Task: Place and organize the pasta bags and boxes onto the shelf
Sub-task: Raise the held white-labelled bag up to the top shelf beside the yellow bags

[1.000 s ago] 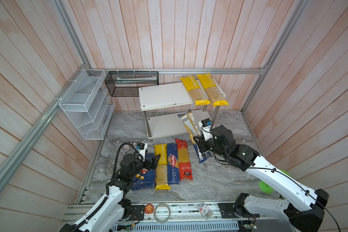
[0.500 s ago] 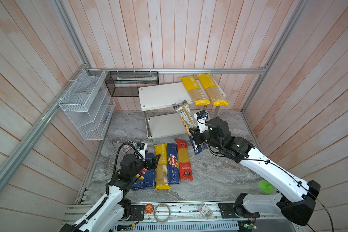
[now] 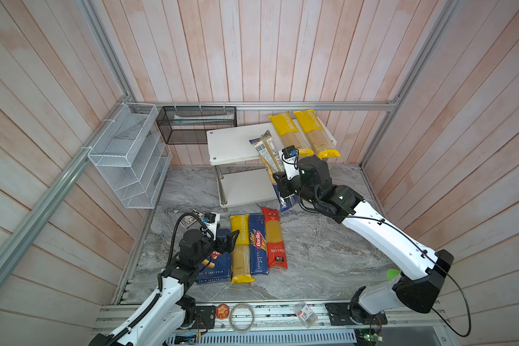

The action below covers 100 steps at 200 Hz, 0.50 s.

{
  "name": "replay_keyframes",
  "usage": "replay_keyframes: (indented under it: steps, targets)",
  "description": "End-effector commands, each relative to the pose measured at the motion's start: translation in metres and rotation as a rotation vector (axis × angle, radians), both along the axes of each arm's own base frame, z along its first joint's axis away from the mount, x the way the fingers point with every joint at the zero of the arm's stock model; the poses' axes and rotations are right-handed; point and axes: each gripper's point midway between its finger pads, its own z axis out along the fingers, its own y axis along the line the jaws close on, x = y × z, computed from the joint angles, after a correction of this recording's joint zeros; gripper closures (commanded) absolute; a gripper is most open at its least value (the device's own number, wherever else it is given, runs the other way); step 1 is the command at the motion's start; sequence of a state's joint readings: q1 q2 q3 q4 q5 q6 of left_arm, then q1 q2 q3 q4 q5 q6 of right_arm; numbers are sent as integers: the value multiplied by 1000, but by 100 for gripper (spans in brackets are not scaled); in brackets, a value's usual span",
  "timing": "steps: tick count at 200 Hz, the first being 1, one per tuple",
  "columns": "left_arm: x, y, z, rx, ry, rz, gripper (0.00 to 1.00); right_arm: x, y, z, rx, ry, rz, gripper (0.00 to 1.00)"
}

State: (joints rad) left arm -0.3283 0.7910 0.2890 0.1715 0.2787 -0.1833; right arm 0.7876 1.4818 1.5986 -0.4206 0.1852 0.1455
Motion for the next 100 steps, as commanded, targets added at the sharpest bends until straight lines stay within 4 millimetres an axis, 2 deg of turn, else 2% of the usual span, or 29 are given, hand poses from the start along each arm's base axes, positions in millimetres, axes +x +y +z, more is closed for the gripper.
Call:
replay_keyframes:
  steps: [1,52,100]
  targets:
    - [3,0,11,3,-32,2,0,8,-6,67,131,-146,-20,85]
    - [3,0,10,6,-30,4,0,20,-11,77,148,-161,-35,85]
    - [3,0,10,5,-30,3,0,35,-6,86,140,-174,-41,85]
